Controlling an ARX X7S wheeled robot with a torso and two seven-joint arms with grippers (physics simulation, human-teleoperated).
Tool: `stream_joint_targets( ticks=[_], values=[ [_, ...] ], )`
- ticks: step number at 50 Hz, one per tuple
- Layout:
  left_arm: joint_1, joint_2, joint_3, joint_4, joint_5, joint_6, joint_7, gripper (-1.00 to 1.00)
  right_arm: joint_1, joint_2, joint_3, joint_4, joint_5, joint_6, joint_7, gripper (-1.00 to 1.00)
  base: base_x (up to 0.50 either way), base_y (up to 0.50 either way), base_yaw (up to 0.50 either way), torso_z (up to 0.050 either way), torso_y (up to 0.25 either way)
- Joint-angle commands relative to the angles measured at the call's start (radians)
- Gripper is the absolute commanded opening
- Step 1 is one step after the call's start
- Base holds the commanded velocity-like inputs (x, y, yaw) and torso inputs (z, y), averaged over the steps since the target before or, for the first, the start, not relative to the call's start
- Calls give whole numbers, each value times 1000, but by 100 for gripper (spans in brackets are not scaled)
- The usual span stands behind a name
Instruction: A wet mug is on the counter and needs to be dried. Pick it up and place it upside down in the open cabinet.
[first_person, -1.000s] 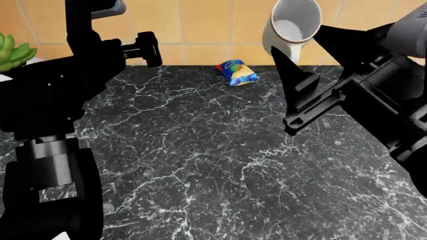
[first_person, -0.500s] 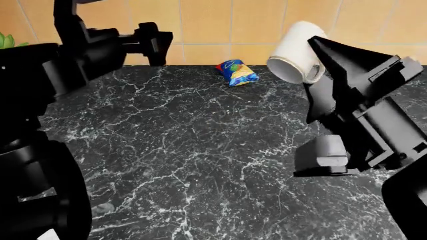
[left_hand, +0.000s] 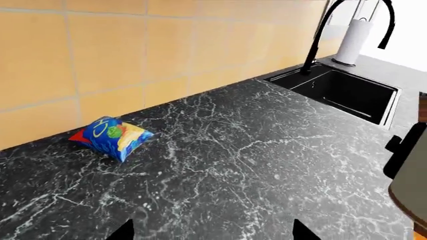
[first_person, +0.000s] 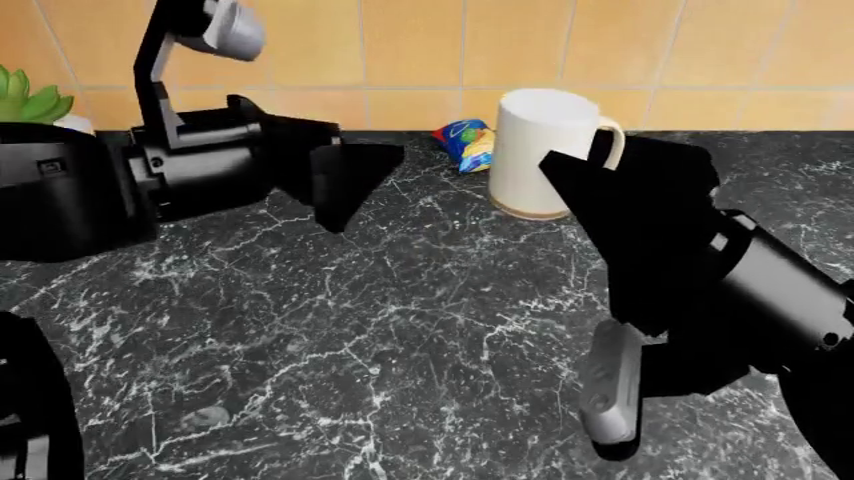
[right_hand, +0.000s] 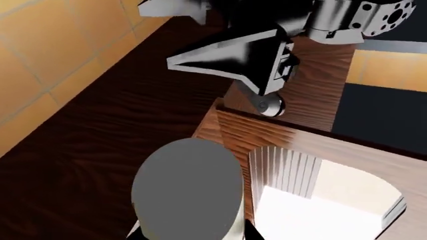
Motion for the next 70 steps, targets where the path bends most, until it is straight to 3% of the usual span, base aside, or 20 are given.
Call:
stream_joint_targets(
  ticks=[1, 14, 29, 55, 70],
  values=[
    [60, -105, 51, 111, -230, 29, 21, 100, 63, 1, 30, 3, -50, -19, 13, -100, 0, 0, 0, 0, 0],
    [93, -136, 41, 172, -310, 60, 56, 100, 95, -16, 41, -20, -14, -42, 2, -100, 0, 0, 0, 0, 0],
    [35, -156, 13, 146, -435, 66, -30, 100, -42, 33, -6, -71, -47, 9, 81, -100, 0, 0, 0, 0, 0],
    [57, -187, 63, 226, -775, 135, -250, 100, -20, -3, 0, -87, -17, -7, 75, -100, 0, 0, 0, 0, 0],
    [45, -180, 89, 210, -742, 154, -251, 100, -34, 17, 9, -116, 0, 10, 94, -100, 0, 0, 0, 0, 0]
  ],
)
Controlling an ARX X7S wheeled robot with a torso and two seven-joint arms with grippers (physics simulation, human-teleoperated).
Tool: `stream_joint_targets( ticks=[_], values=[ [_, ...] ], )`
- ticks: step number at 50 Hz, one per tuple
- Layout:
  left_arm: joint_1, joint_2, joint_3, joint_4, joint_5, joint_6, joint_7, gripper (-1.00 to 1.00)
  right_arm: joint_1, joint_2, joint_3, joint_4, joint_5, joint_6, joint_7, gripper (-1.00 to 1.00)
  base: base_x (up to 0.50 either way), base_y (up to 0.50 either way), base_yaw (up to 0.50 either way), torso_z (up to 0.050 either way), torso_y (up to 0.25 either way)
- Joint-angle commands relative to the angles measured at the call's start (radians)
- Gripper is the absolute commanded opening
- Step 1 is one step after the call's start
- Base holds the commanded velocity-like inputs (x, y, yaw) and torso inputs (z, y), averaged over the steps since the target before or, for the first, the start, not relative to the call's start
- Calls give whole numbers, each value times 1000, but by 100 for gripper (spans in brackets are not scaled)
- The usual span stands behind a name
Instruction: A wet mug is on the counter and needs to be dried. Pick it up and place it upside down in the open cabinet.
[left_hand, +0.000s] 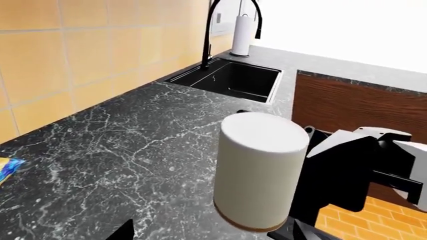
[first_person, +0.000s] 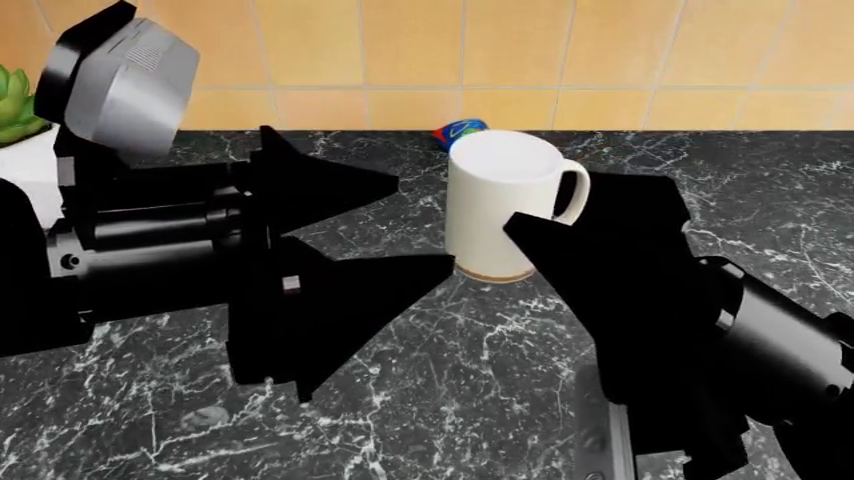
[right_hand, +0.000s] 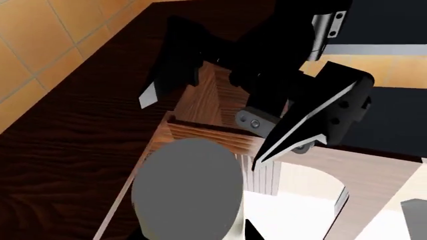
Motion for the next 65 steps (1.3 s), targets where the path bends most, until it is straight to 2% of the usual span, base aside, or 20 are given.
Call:
stream_joint_targets(
  ticks=[1, 25, 52, 53, 65],
  values=[
    [-6, -1, 21, -2, -14, 20, -22, 100, -1, 8, 17, -18, 2, 15, 7, -100, 0, 0, 0, 0, 0],
    [-15, -12, 75, 39, -133, 76, -105, 100, -3, -17, 10, -31, -6, 7, 5, -100, 0, 0, 0, 0, 0],
    [-30, 6, 115, 52, -142, 118, -139, 100, -16, -18, 10, -43, -6, 10, 10, -100, 0, 0, 0, 1, 0],
    [-26, 8, 112, 53, -133, 123, -140, -100, -15, -18, 10, -43, -5, 9, 9, -100, 0, 0, 0, 0, 0],
    [-6, 20, 101, 61, -84, 146, -134, -100, -14, -28, 9, -37, 0, 3, 3, -100, 0, 0, 0, 0, 0]
  ],
)
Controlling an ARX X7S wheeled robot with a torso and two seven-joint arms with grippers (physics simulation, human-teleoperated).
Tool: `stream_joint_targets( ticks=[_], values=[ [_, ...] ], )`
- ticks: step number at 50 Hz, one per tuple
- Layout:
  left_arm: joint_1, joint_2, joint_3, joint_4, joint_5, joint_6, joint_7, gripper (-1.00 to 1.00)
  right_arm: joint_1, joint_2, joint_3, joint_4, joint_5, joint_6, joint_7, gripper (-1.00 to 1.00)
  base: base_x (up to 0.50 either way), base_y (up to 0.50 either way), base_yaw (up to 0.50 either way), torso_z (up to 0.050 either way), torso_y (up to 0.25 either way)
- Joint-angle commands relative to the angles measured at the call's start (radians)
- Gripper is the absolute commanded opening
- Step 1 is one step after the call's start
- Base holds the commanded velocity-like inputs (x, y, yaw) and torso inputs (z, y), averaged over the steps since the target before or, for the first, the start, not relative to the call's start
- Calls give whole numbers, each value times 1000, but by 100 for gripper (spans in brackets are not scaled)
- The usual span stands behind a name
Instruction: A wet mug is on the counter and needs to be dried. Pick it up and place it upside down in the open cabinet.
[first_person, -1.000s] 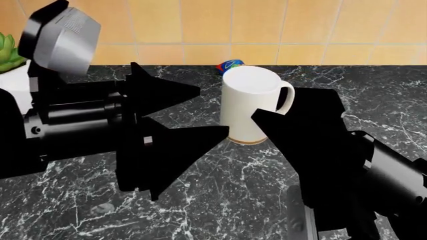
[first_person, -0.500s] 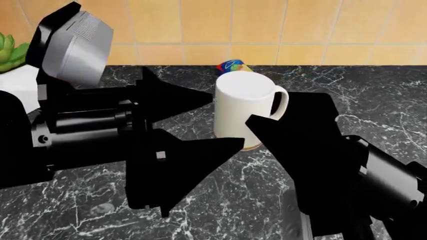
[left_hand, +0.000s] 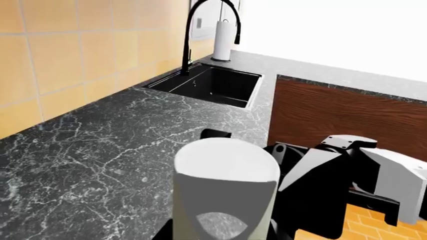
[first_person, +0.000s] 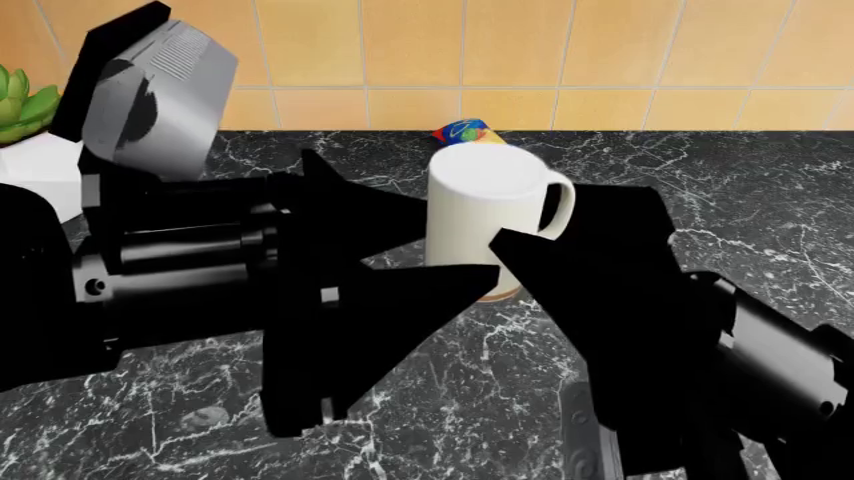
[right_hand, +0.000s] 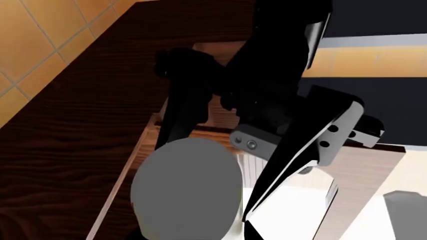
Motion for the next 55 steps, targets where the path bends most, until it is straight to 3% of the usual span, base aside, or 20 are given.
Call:
stream_joint_targets(
  ticks=[1, 11, 12, 21, 36, 41, 55],
  values=[
    [9, 8, -2, -3, 64, 20, -9, -100, 5, -9, 3, 1, -9, 1, 0, -100, 0, 0, 0, 0, 0],
    [3, 7, 5, -15, 66, 32, -16, -100, -3, -13, 0, 0, 4, 2, -4, -100, 0, 0, 0, 0, 1],
    [2, 6, 6, -15, 66, 33, -16, -100, -6, -11, 1, -4, 7, 5, -4, 100, 0, 0, 0, 0, 0],
    [-2, 3, 8, -14, 68, 39, -16, -100, -5, -7, 2, -4, 17, 2, -3, 100, 0, 0, 0, 0, 0],
    [-4, -12, 2, 8, 44, 55, -22, -100, 44, 0, 0, 197, 76, -56, -114, 100, 0, 0, 0, 0, 0],
    [-9, -13, 2, 1, 59, 55, -12, -100, 41, 19, -11, 254, 78, -84, -83, 100, 0, 0, 0, 0, 2],
    [-48, 26, 55, -171, 377, 61, 151, -100, 11, 96, 31, 325, 169, -30, 0, 100, 0, 0, 0, 0, 0]
  ],
)
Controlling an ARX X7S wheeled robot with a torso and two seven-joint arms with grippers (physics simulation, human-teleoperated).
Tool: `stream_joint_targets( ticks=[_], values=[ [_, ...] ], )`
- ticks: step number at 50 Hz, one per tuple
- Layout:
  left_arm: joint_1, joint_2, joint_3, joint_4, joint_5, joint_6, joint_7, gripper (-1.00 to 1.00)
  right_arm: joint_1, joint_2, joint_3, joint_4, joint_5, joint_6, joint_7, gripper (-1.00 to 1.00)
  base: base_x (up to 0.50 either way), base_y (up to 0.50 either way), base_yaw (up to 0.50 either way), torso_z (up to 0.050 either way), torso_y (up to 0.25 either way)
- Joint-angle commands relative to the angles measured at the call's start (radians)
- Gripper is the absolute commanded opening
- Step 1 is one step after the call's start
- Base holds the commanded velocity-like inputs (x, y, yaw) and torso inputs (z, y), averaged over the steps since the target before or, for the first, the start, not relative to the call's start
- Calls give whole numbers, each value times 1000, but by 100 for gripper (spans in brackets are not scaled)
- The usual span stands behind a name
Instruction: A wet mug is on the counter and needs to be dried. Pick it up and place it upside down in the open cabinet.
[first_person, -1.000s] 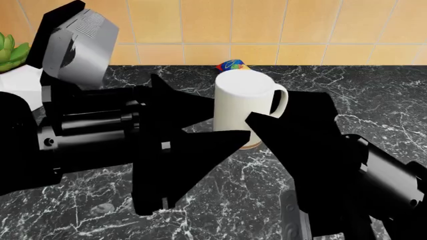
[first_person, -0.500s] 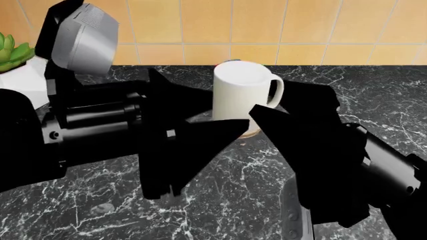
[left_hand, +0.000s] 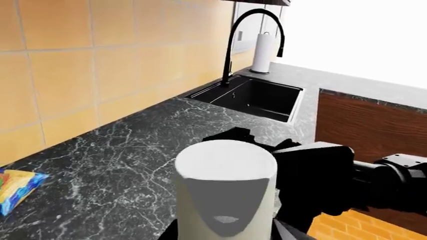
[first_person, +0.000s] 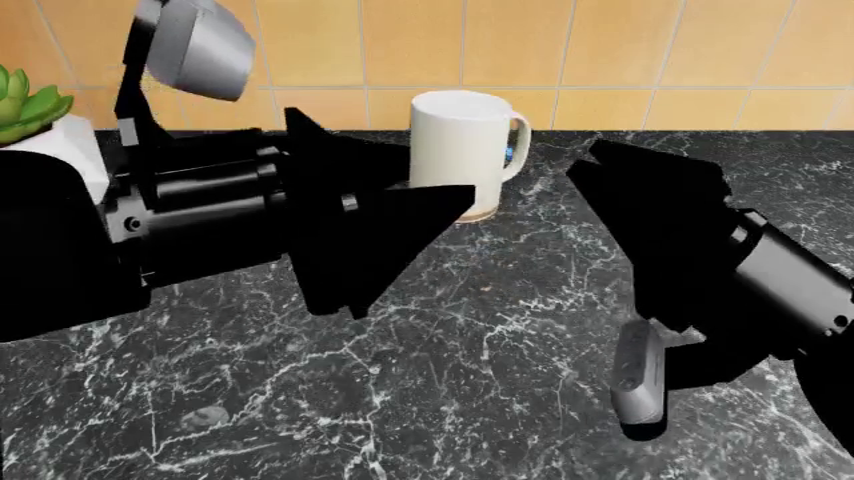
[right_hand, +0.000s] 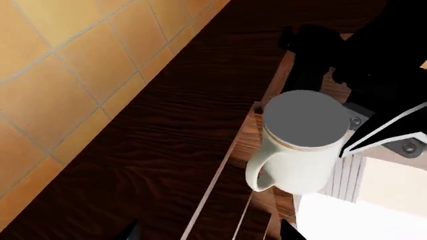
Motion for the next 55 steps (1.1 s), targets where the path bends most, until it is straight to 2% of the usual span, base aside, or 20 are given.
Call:
stream_joint_targets(
  ticks=[1, 8, 12, 17, 31, 55],
  values=[
    [-36, 19, 28, -114, 189, 20, 102, -100, -20, 53, 26, 89, 70, 28, 29, 100, 0, 0, 0, 0, 0],
    [-63, 27, 58, -179, 311, 57, 128, -100, -41, 67, 39, 135, 107, 70, 17, 100, 0, 0, 0, 1, 1],
    [-102, 31, 54, -192, 344, 73, 73, -100, -54, 66, 43, 135, 123, 93, 3, 100, 0, 0, 0, 0, 0],
    [-126, 18, 41, -117, 385, 99, -4, -100, -60, 38, 46, 130, 144, 114, -25, 100, 0, 0, 0, 0, 0],
    [-143, -10, -55, 68, 232, 107, -210, -100, -75, -29, 66, 165, 207, 192, -97, 100, 0, 0, 0, 0, 1],
    [-171, -28, -65, 110, 169, 110, -263, -100, -77, -109, 57, 207, 203, 209, -104, 100, 0, 0, 0, 0, 0]
  ],
)
